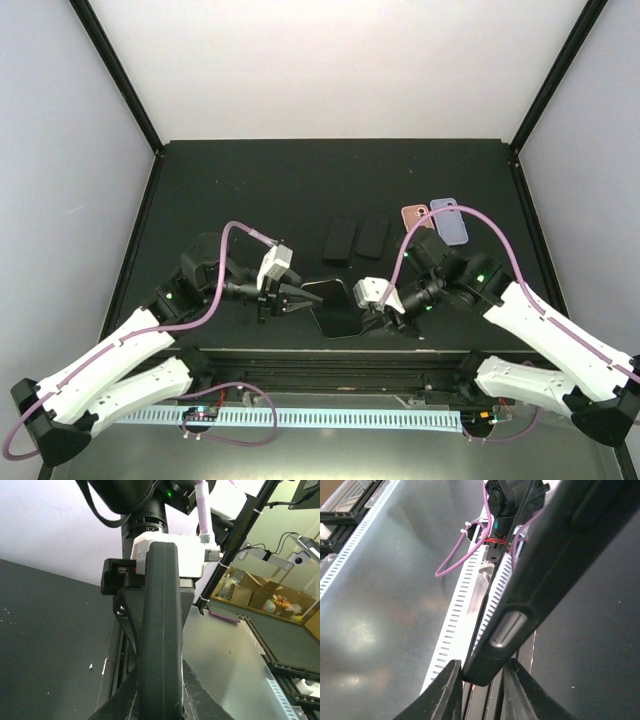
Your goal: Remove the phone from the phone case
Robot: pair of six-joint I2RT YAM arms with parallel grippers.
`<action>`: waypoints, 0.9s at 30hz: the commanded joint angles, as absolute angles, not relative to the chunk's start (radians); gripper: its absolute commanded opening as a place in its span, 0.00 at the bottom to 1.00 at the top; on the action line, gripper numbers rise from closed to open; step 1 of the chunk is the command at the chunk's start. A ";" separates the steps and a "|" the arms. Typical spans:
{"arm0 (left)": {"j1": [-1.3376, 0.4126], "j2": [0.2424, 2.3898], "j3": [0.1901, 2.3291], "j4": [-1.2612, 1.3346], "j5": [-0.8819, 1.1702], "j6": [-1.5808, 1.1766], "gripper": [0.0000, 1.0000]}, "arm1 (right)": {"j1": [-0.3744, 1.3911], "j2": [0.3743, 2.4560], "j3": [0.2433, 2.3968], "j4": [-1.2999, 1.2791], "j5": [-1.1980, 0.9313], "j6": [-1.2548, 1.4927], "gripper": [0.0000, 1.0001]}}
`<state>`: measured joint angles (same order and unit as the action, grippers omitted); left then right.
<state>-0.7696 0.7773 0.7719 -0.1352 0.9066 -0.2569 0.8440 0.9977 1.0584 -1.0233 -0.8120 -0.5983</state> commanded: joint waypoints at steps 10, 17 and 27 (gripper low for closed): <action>-0.767 0.795 0.814 -0.030 1.013 -0.333 0.02 | 0.980 1.032 1.190 -1.094 -0.651 -0.732 0.08; -0.765 0.831 0.818 0.013 1.084 -0.426 0.02 | 1.093 1.031 1.207 -1.077 -0.497 -0.771 0.06; -0.767 0.847 0.706 0.311 1.159 -0.680 0.01 | 1.096 0.979 1.157 -0.980 -0.394 -0.761 0.01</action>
